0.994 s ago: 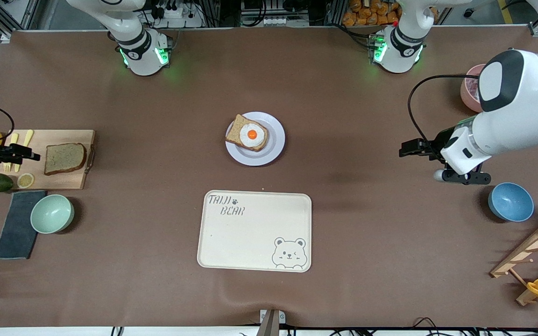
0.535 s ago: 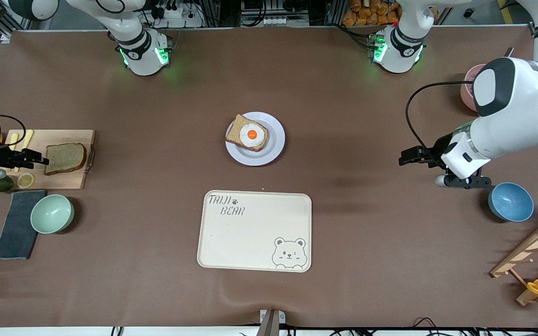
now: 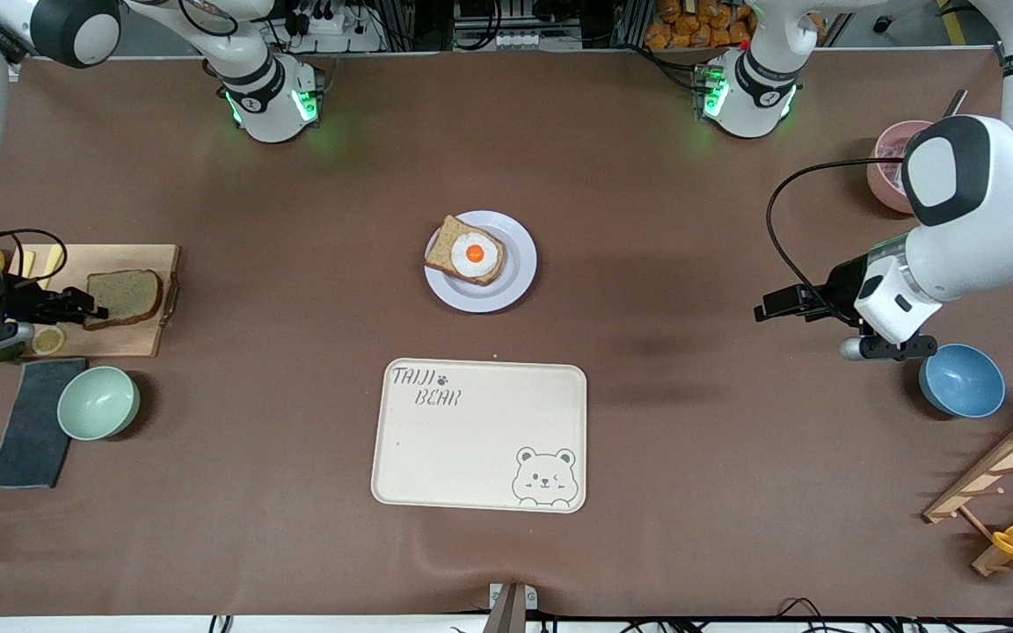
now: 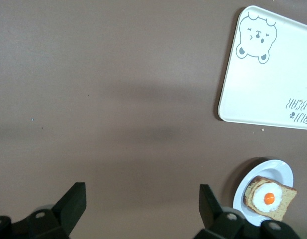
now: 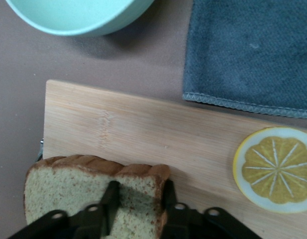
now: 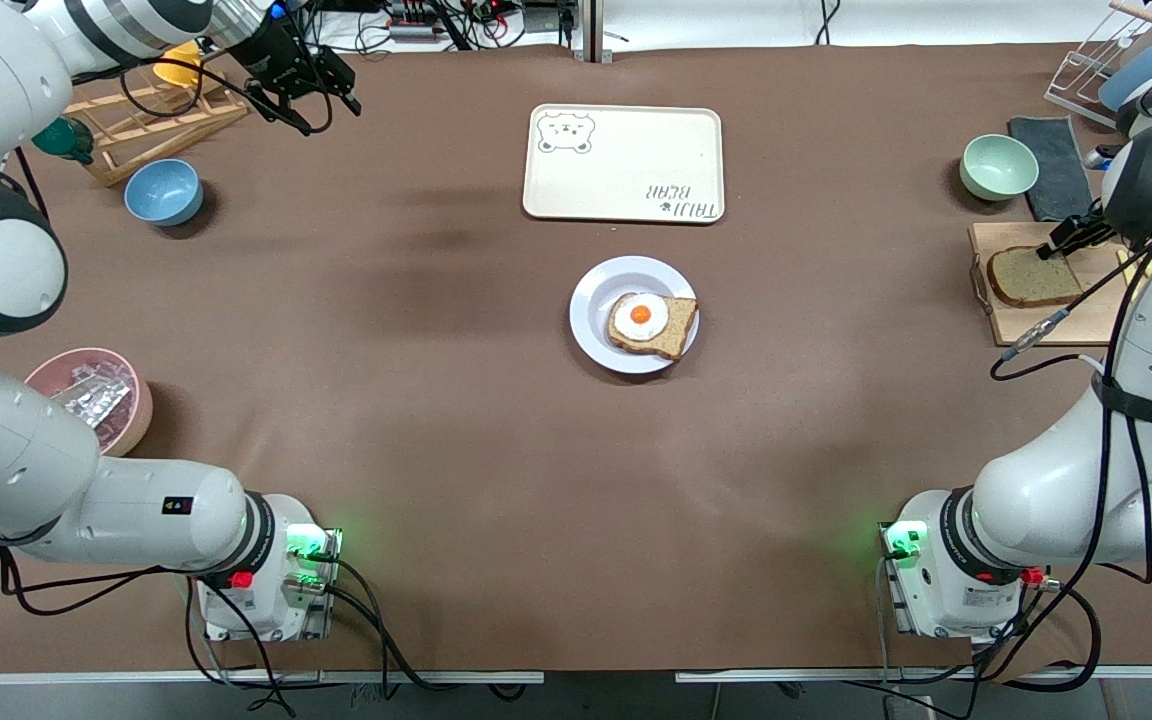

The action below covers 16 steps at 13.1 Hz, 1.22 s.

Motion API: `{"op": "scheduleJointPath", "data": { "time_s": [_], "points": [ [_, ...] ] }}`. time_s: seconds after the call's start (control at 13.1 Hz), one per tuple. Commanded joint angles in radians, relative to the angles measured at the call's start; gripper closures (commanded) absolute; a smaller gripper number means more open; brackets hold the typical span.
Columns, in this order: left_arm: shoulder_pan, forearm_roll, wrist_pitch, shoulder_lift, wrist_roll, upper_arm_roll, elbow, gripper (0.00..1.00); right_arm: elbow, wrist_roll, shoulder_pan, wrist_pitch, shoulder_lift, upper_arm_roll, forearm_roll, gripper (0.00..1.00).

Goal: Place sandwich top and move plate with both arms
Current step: 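Lower the right gripper and grasp the bread slice by its crust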

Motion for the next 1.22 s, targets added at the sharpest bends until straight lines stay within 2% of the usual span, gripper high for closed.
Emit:
{"op": "scheduleJointPath", "data": {
  "time_s": [0.0,0.31,0.61,0.92,0.99,1.15],
  "points": [
    [0.003,-0.05,0.023,-0.017,0.0,-0.005,-0.026,0.0,-0.011,-0.028,0.004,0.007,0.001,-0.011,0.036,1.0],
    [0.003,-0.055,0.035,-0.016,0.0,-0.006,-0.036,0.0,0.007,-0.019,0.015,-0.001,-0.002,-0.019,0.033,1.0],
    [0.003,-0.057,0.035,-0.014,0.0,-0.006,-0.036,0.0,0.059,0.016,0.004,-0.122,-0.002,-0.025,0.033,1.0],
    [-0.003,-0.058,0.063,-0.008,0.0,-0.006,-0.043,0.0,0.065,0.024,0.012,-0.137,-0.008,-0.025,0.029,1.0],
    [-0.009,-0.061,0.069,0.0,0.0,-0.006,-0.042,0.0,0.065,0.032,0.016,-0.163,-0.014,-0.025,0.029,1.0],
    [-0.016,-0.061,0.086,0.015,0.004,-0.006,-0.037,0.0,0.123,0.1,0.024,-0.304,-0.017,-0.028,0.029,1.0]
  ]
}}
